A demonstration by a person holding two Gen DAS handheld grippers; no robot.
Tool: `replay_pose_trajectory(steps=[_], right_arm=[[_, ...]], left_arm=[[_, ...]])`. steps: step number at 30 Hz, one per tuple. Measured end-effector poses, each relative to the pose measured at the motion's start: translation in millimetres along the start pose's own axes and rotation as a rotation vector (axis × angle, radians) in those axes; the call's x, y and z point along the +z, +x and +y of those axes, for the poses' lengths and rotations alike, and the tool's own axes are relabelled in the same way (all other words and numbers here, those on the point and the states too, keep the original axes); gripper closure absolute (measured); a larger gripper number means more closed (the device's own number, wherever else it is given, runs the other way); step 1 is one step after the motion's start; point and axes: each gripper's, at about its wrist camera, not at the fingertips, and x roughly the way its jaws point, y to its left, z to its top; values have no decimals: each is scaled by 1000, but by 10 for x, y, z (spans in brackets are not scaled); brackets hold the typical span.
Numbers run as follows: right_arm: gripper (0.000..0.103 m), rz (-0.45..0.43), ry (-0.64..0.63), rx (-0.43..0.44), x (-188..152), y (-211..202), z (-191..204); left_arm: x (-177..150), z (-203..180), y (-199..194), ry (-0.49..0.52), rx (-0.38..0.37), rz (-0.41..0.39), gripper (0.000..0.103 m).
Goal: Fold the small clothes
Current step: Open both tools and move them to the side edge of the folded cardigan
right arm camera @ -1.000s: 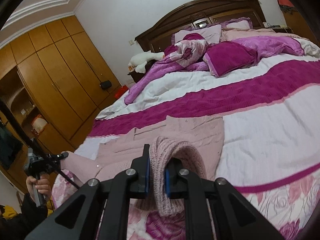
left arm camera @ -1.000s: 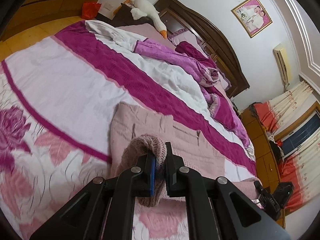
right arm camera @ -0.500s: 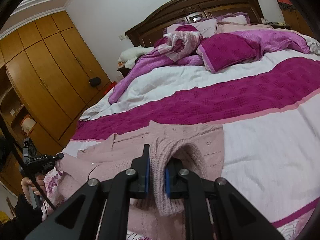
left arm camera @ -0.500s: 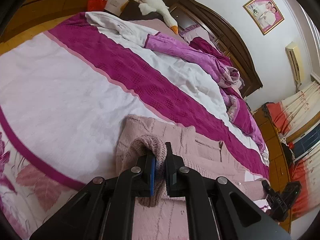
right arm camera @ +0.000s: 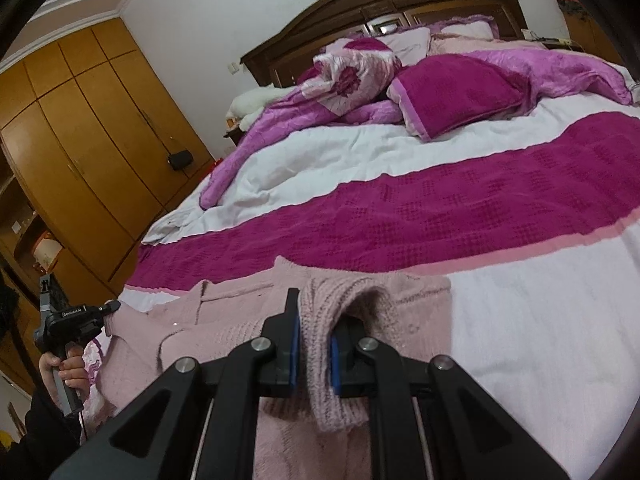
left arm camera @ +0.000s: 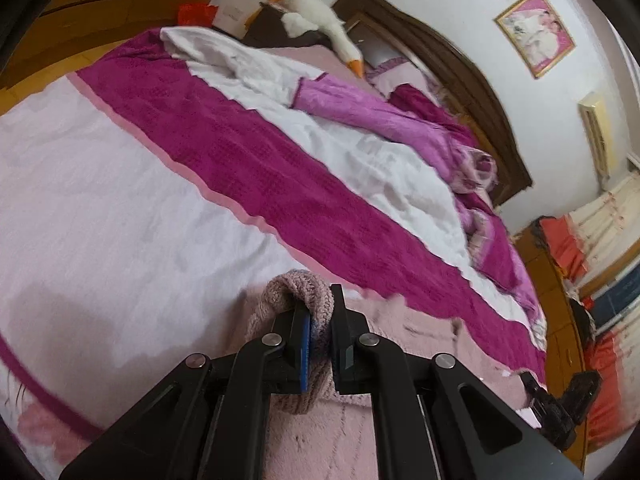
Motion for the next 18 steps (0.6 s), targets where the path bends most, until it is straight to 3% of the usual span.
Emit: replay_pose_trajectory(steps=[3,6,7,8,9,10,11,13,18], right_arm=[[87,13,31,-39,50,175,-79],[71,-5,119,-90,52,249,-213],[57,-15,138,-100,43,249,-248],[38,-39,140,-125,29,224,-264],[31,-68,127,-147,17,191,-267],[22,-92,108,-162,5,153,-266],[21,-107,90,-171,-2,125,-263],[20,-99,72,-190,8,115,-275],[20,-40,59,-241,-68,134,-313]], left_arm=[[65,128,252,-79,40,31,103],[64,228,338,-133,40,55,103],[51,245,299,-132,37,26,98],[47,253,233,-121,41,-21,80],[43,256,175,-112,47,-62,70],[50,269,93,-106,41,-113,52],[53,278,20,-104,24,-155,46],[64,293,-123,-98,-7,-211,45],[-10,241,-252,-4,2,-164,46]])
